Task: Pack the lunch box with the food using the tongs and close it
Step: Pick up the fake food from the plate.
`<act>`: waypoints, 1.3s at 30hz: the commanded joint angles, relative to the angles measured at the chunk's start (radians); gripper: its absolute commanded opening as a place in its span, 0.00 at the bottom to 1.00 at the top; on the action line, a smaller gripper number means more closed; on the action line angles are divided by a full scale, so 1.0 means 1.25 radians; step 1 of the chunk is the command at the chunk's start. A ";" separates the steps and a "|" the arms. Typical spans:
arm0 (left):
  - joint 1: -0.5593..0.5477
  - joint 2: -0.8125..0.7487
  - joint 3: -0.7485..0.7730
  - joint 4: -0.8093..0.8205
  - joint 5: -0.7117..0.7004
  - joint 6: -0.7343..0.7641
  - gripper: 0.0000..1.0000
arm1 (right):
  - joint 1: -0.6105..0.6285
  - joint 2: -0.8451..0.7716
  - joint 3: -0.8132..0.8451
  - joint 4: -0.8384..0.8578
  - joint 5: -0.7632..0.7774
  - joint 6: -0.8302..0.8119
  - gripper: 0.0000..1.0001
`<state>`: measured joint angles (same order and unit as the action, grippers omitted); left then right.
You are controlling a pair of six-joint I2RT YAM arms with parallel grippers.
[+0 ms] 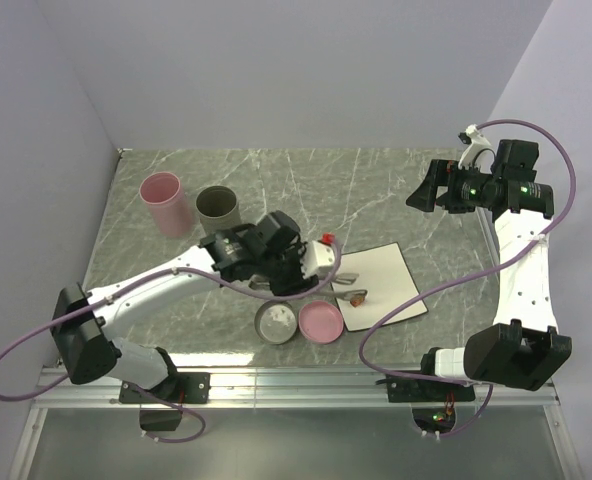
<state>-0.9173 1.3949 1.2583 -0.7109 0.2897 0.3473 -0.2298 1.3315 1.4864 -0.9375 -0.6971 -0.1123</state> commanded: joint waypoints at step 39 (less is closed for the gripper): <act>-0.120 0.204 0.020 0.112 -0.137 -0.101 0.44 | -0.019 -0.017 0.012 0.008 -0.017 0.000 1.00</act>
<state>-1.0611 1.6375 1.2385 -0.6018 0.1322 0.2401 -0.2432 1.3315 1.4864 -0.9367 -0.7010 -0.1123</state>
